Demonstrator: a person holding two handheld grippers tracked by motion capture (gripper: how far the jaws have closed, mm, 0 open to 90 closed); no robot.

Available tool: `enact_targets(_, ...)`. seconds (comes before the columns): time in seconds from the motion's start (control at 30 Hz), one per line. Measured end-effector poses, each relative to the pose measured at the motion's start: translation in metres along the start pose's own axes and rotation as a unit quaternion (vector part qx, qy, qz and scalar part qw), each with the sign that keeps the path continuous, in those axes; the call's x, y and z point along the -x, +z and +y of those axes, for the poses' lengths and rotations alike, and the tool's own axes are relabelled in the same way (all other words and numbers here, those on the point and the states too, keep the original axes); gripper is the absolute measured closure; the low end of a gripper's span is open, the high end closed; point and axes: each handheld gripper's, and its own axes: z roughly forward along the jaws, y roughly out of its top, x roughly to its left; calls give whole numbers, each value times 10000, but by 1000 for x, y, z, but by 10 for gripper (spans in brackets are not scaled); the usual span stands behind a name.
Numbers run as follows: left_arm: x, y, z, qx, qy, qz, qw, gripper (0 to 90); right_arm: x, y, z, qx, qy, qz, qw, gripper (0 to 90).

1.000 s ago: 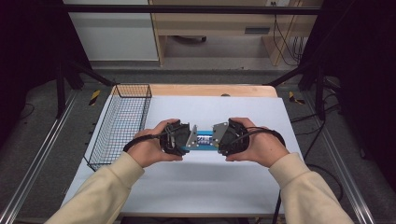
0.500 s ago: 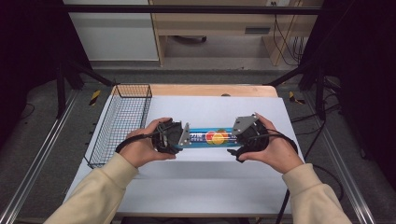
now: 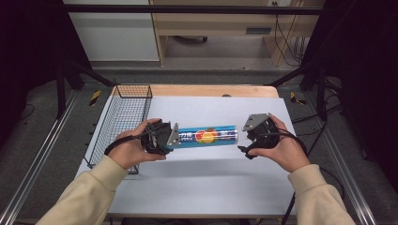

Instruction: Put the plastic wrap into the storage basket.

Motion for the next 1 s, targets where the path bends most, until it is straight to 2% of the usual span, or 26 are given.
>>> enact_targets(0.17, -2, -4, -6, -3, -87, 47, 10000, 307, 1, 5, -10, 23, 201, -102, 9997, 55)
enact_targets(0.2, -3, -6, -8, -7, -167, 55, 9998, 308, 2, 9, -15, -8, 357, -166, 9992, 56)
enact_targets(0.23, -3, -6, -8, -7, -167, 55, 9998, 308, 2, 9, -15, -8, 357, -166, 9992, 56)
enact_targets(0.33, -5, -12, -16, 54, -318, 122, 9994, 308, 5, 17, -27, 4, 586, -300, 9978, 55)
enact_targets(0.4, -5, -14, -18, 62, -360, 131, 9992, 309, 7, 21, -34, -26, 743, -241, 9969, 54)
enact_targets(0.43, -6, -16, -20, 72, -394, 158, 9991, 309, 7, 21, -34, -26, 743, -241, 9969, 54)
enact_targets(0.47, -7, -18, -22, 77, -467, 161, 9987, 309, 8, 23, -38, -66, 803, -303, 9963, 54)
enact_targets(0.5, -7, -20, -25, 92, -517, 191, 9984, 309, 9, 28, -47, -113, 1021, -369, 9940, 54)
enact_targets(0.53, -9, -22, -29, 119, -625, 198, 9978, 310, 10, 29, -50, -87, 1085, -409, 9932, 53)
enact_targets(0.57, -9, -22, -29, 119, -625, 198, 9978, 309, 10, 29, -50, -87, 1085, -409, 9932, 53)
enact_targets(0.6, -10, -25, -33, 168, -730, 203, 9970, 310, 11, 33, -57, -42, 1294, -433, 9906, 54)
enact_targets(0.63, -10, -26, -34, 192, -763, 217, 9967, 309, 11, 35, -60, -31, 1371, -396, 9898, 54)
enact_targets(0.7, -11, -27, -37, 242, -841, 241, 9959, 309, 11, 36, -62, -38, 1418, -383, 9892, 55)
enact_targets(0.83, -14, -31, -43, 233, -961, 274, 9947, 310, 9, 42, -72, 4, 1673, -454, 9849, 55)
enact_targets(0.97, -16, -33, -46, 253, -1021, 297, 9940, 310, 8, 45, -78, 22, 1760, -499, 9831, 55)
enact_targets(1.0, -17, -35, -49, 264, -1035, 293, 9938, 310, 8, 47, -82, 12, 1840, -578, 9812, 56)
